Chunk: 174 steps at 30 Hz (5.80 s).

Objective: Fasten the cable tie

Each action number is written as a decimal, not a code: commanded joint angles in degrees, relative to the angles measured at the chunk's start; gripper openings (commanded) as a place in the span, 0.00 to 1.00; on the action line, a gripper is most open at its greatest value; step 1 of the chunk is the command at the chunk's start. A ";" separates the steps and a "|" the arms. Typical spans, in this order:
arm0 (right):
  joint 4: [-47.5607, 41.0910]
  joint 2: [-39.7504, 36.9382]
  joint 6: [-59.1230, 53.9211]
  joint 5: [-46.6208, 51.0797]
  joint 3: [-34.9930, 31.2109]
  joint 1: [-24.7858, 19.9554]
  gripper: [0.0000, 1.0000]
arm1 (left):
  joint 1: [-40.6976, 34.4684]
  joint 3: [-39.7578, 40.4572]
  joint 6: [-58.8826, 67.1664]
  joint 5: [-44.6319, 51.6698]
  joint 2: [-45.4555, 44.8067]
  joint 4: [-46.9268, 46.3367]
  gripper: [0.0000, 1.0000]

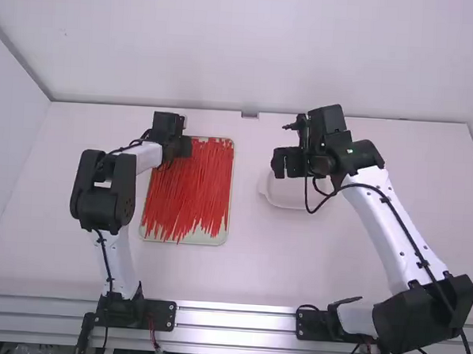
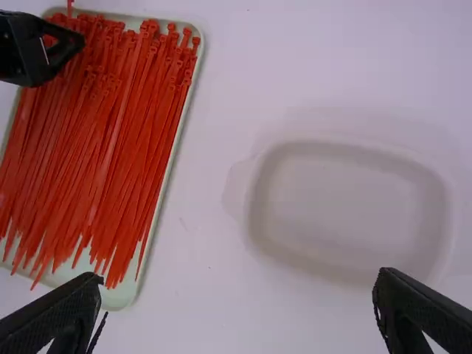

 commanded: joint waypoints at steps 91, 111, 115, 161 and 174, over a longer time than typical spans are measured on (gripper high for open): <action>0.37 0.70 -0.48 -0.17 -1.22 0.15 0.98 | -1.33 8.50 2.99 -3.58 4.85 -11.45 0.22; 1.25 0.70 -0.48 -0.42 -1.22 0.17 0.98 | -1.33 8.13 3.32 -3.61 4.87 -11.91 0.19; 1.25 0.70 -0.48 -0.44 -1.22 0.17 0.98 | -1.33 8.13 3.32 -3.58 5.33 -12.11 0.20; 1.25 0.70 0.37 -0.39 -1.22 0.17 0.98 | -1.27 14.78 3.08 -3.80 7.06 -16.61 0.02; 1.27 0.70 0.37 -0.37 -1.22 0.15 0.98 | -1.31 38.03 2.84 -3.78 2.78 -39.56 0.02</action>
